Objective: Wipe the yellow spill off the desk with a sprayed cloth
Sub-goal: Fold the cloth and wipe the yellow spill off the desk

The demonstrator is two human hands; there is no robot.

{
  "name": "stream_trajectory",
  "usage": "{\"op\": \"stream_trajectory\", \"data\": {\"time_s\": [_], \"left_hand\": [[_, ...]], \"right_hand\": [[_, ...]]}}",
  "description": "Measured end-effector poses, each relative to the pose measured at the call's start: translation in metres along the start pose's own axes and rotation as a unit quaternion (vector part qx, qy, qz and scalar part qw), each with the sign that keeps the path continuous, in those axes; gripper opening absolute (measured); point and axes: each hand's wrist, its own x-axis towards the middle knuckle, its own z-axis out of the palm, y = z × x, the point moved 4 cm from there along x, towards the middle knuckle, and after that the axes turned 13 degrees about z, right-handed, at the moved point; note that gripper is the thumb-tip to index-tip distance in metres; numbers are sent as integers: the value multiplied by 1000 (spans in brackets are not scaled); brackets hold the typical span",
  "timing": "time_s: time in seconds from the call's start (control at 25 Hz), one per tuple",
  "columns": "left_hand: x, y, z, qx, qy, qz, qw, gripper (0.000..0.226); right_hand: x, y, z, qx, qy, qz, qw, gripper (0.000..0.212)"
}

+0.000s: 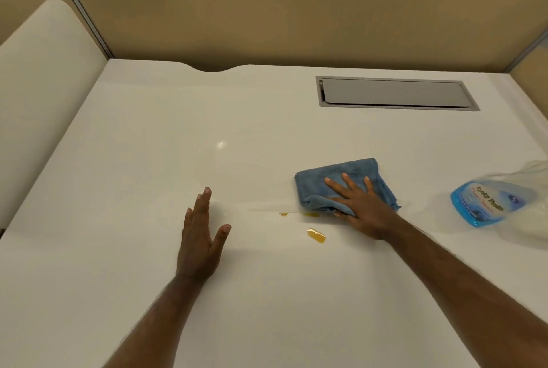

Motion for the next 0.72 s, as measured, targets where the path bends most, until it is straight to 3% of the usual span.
{"op": "stream_trajectory", "data": {"time_s": [0.12, 0.28, 0.48, 0.6, 0.72], "left_hand": [[1, 13, 8, -2, -20, 12, 1000, 79], [-4, 16, 9, 9, -33, 7, 999, 82], [-15, 9, 7, 48, -48, -26, 997, 78], [-19, 9, 8, 63, -51, -33, 996, 75], [-19, 8, 8, 59, -53, -35, 996, 75]], "right_hand": [[-30, 37, 1, 72, 14, 77, 994, 54], [-67, 53, 15, 136, 46, 192, 971, 71], [-91, 2, 37, 126, 139, 305, 934, 55], [-73, -33, 41, 139, 124, 371, 910, 65], [-53, -62, 30, 144, 77, 377, 912, 83]]}}
